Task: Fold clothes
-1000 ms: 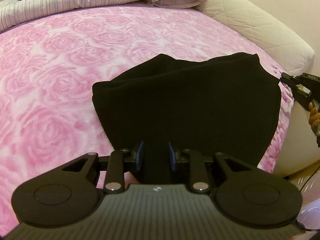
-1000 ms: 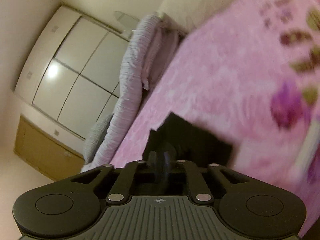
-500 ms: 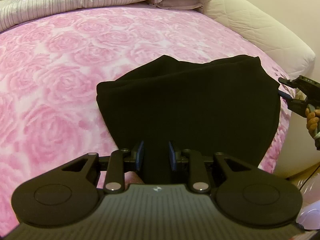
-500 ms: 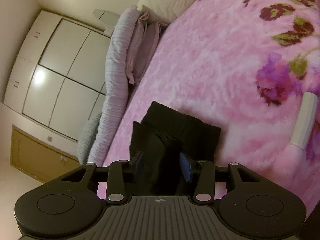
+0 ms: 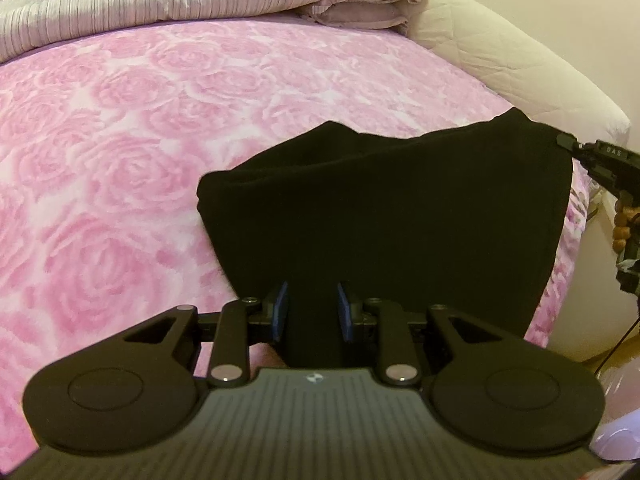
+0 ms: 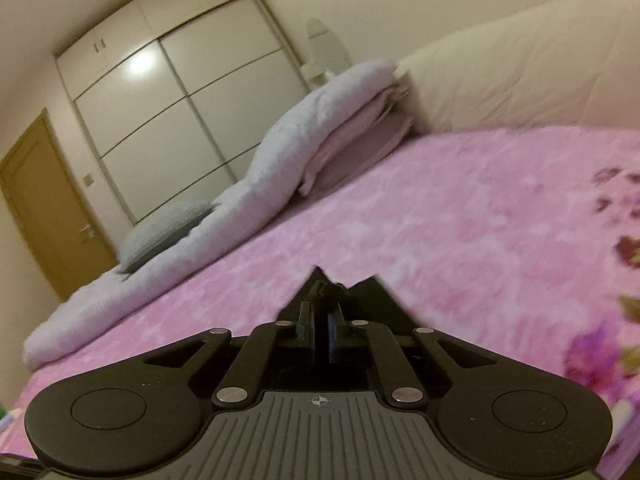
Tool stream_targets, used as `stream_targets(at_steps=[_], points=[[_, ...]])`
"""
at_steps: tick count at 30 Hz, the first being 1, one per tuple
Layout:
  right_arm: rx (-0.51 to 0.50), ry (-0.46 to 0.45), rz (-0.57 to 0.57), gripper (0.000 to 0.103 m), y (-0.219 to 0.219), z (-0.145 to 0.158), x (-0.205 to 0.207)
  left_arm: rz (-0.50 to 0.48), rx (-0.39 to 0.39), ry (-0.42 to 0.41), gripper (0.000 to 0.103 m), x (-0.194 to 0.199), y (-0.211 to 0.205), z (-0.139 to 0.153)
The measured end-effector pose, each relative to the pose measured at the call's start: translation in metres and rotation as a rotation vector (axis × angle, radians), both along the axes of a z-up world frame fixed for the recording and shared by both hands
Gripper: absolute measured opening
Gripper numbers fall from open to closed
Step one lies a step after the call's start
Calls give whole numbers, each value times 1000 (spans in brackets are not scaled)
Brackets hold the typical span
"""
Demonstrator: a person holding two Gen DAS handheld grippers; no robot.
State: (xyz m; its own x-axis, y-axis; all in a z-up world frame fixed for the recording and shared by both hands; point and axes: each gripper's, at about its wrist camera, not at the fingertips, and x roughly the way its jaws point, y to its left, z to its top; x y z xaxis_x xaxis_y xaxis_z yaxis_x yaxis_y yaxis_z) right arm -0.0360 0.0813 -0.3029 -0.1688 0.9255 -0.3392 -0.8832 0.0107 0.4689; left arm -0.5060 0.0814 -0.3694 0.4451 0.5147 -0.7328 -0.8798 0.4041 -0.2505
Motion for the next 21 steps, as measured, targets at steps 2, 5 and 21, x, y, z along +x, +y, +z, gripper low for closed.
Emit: stream_targets(at_steps=[2, 5, 21], points=[[-28, 3, -57, 5, 0, -12, 10, -2, 0, 1, 21, 0, 1, 0], [-85, 30, -81, 6, 4, -34, 22, -2, -2, 5, 21, 1, 1, -1], [-44, -43, -21, 10, -13, -15, 2, -142, 37, -34, 21, 26, -42, 8]])
